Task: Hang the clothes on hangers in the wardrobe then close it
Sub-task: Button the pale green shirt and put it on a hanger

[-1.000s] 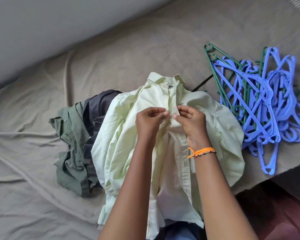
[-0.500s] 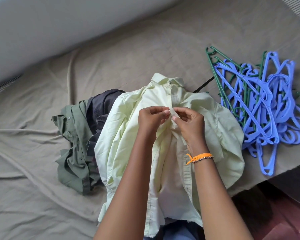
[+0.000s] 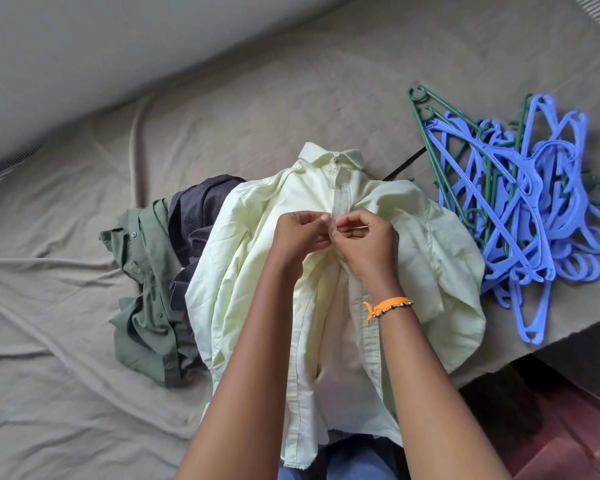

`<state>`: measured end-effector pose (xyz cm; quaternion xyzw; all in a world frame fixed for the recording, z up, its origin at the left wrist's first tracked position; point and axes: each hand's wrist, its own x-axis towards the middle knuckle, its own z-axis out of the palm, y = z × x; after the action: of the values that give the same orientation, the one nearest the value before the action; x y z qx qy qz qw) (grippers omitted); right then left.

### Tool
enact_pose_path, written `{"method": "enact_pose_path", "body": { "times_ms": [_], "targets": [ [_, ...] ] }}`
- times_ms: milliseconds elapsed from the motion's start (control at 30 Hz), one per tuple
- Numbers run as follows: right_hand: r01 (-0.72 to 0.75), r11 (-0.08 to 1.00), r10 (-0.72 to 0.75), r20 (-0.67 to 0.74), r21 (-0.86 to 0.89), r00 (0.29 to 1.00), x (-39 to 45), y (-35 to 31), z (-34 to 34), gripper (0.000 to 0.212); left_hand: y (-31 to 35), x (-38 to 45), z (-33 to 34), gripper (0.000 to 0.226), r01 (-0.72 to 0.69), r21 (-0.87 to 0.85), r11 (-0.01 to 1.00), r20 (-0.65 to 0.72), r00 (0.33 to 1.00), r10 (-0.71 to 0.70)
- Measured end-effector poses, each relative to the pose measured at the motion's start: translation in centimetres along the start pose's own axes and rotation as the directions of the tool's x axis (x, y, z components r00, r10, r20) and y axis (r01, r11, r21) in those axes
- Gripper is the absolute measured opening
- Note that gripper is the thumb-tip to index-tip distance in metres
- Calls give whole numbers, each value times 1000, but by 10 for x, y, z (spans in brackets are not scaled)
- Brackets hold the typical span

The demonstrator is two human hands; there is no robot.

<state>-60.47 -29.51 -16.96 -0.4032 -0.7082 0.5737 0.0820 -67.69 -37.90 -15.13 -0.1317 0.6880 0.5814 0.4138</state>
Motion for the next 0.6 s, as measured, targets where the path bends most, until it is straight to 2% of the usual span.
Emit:
{"method": "enact_pose_path", "body": {
  "times_ms": [167,300,467,533,600],
  "targets": [
    [71,997,-72,-57,-9,996,-8,3,5,16,-1,-2,4,8,1,-41,999,-24,1000,-2],
    [39,999,-37,-52,31,998,-8,2,1,16,-4,-4,5,10,8,-144,989,-29,1000,-12],
    [-7,996,8,-4,86,1000,-7,5,-4,12,-7,-3,7,19,-24,-117,993,-66,998,16],
    [-43,992,44,-5,121,999,-6,7,-5,8,-8,-2,6,16,-24,-125,992,-44,999,19],
    [-67,994,68,-8,89,998,-4,9,-5,14,-10,-2,5,13,-15,-135,991,-11,1000,14]
  ]
}}
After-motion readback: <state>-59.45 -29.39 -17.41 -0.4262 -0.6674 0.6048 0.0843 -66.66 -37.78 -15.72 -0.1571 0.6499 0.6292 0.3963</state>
